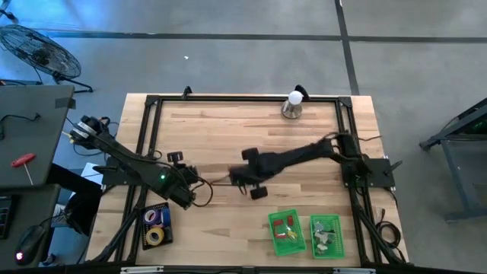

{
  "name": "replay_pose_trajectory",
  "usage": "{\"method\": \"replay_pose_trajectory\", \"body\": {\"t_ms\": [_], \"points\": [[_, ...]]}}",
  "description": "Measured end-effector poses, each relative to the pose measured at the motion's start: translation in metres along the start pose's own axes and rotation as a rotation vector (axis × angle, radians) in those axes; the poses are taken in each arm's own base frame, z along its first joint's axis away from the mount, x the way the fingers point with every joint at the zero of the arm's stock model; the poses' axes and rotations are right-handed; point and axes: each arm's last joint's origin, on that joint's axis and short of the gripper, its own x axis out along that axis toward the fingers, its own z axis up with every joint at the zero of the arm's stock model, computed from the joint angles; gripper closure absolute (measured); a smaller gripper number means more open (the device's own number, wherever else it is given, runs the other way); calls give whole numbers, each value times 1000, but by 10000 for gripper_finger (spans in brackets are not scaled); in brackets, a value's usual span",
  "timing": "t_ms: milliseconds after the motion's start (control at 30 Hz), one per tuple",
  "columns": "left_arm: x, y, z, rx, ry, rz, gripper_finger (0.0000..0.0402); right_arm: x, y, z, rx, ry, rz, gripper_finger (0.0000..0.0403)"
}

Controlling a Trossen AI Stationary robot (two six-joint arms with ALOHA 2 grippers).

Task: Pick and place Stapler, Stapler remover, tape
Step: Put the green stapler into the left green bin, then return to Home Position

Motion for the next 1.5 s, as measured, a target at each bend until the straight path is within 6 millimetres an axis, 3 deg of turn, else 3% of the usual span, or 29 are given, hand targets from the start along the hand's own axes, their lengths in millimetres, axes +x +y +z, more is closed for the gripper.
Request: {"method": "replay_pose_trajectory", "body": {"t_ms": [167, 333, 400, 500, 633, 800, 967, 1033, 1133, 1233, 1300, 1500], "points": [[12, -8, -5, 17, -7, -70, 325, -73, 63, 11, 85, 31, -78, 362], [13, -11, -4, 41, -16, -110, 325, -147, 120, 5, 420, -63, -81, 362], [13, -12, -2, 58, -34, -121, 325, -166, 142, -2, 518, -111, -86, 362], [13, -14, 1, 93, -65, -130, 325, -179, 168, -16, 660, -116, -82, 362], [12, -17, 5, 150, -111, -149, 325, -170, 196, -35, 815, -48, -88, 362], [11, -20, 10, 219, -174, -169, 325, -129, 213, -52, 864, 128, -72, 362], [9, -22, 18, 288, -269, -133, 325, -87, 215, -58, 830, 177, -48, 361], [8, -22, 20, 314, -298, -103, 325, -74, 211, -59, 832, 202, -30, 333], [8, -22, 23, 332, -333, -73, 325, -63, 203, -56, 839, 237, 8, 257], [7, -22, 24, 335, -347, -47, 325, -57, 194, -52, 831, 280, 56, 193], [7, -21, 24, 331, -352, -28, 325, -58, 186, -48, 850, 283, 45, 170], [6, -22, 26, 307, -378, -13, 325, -92, 162, -33, 825, 285, 5, 164]]}}
